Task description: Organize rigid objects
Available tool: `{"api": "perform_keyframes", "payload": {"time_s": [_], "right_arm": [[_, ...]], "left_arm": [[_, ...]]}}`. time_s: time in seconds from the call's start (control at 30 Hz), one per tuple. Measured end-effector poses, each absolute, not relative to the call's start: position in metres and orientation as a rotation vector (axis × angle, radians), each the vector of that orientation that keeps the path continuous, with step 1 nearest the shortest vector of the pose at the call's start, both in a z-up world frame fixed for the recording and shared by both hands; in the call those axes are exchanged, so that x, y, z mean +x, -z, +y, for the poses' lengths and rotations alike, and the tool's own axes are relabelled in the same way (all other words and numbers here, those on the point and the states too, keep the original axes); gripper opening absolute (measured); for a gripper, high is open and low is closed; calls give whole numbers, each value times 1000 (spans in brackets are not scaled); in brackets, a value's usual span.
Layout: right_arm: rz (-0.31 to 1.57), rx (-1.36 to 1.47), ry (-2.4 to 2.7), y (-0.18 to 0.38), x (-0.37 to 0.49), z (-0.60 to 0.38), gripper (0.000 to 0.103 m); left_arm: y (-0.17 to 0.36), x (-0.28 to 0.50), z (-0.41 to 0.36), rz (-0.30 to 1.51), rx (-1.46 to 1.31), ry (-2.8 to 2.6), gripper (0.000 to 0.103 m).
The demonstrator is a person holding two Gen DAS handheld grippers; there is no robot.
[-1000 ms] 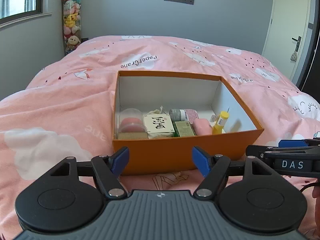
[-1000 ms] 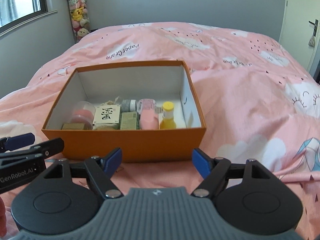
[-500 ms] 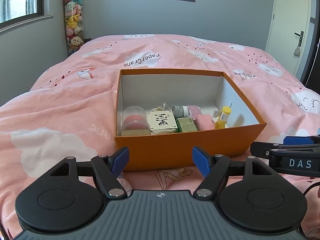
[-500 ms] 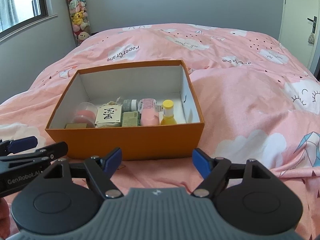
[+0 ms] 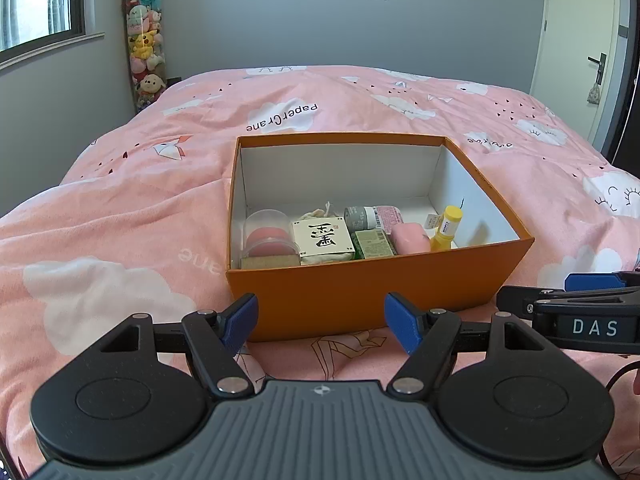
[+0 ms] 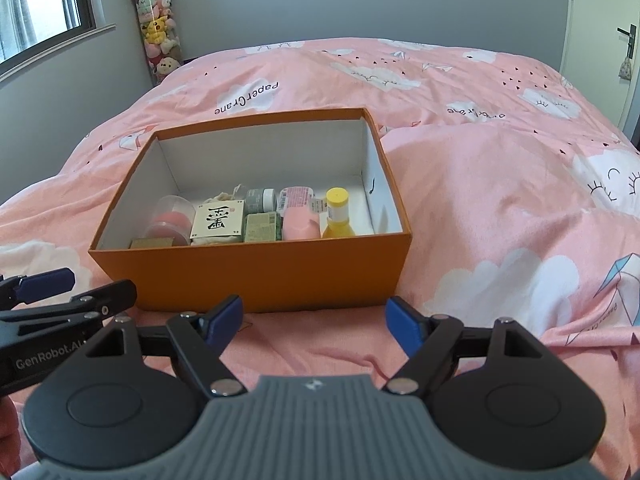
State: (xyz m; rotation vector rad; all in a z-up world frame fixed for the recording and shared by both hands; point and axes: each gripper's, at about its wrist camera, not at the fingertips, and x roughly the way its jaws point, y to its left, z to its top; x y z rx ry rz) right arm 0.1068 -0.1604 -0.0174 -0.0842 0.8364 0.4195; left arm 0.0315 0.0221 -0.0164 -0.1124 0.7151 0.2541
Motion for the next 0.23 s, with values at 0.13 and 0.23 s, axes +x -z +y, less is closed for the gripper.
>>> {"api": "perform_keyframes", "payload": {"time_s": [0.13, 0.23], "right_arm": [[839, -88, -421, 18, 107, -159, 78], [840, -91, -422, 19, 106, -159, 78]], "left_arm": [[16, 31, 21, 714, -110, -253, 85], [16, 30, 21, 710, -108, -254, 85]]}}
